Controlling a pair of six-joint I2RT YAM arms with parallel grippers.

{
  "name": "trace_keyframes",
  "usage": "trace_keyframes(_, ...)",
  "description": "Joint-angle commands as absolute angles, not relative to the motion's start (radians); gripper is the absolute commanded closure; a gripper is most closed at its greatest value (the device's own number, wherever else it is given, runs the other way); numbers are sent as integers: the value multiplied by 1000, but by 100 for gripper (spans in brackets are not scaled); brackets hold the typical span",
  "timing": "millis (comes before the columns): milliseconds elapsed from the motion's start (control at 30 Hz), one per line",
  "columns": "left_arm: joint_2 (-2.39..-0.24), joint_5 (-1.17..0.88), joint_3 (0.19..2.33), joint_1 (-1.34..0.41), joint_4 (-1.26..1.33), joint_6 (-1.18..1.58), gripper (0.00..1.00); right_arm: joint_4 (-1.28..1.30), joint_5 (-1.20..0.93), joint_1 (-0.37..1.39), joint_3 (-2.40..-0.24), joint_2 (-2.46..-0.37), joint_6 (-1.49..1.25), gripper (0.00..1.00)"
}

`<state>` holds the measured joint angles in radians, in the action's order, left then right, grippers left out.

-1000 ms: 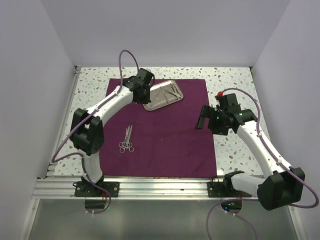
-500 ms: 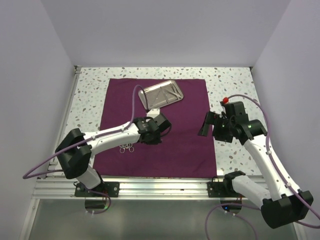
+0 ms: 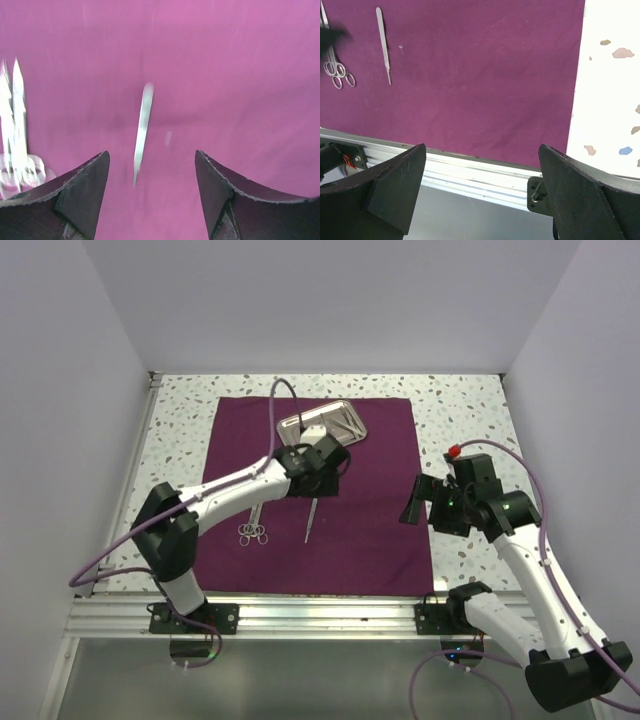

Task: Open and lay out the surgical kit
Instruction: Place the medical item in the surgical kit, then pick up the medical item from the container.

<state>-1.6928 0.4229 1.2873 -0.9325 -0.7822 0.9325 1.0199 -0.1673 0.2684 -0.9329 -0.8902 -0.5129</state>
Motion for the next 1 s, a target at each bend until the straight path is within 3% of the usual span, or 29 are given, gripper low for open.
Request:
trace_keyframes(0, -1747, 422, 1439, -786, -726, 727, 28, 1045, -147, 275, -985, -893, -505, 2)
trace_keyframes(33, -1806, 370, 1513, -703, -678, 578, 30, 1037, -131, 273, -1003, -914, -502, 2)
trace_keyframes(167, -1922, 312, 1647, -635, -649, 464, 32, 1060, -100, 273, -1060, -954, -503, 2)
trace_keyframes(467, -2391, 259, 2270, -569, -755, 472, 34, 1081, -20, 272, -1101, -1005, -535, 2)
trace_keyframes(967, -2519, 316, 2313, -652, -736, 595, 37, 1126, 35, 273, -1089, -1002, -511, 2)
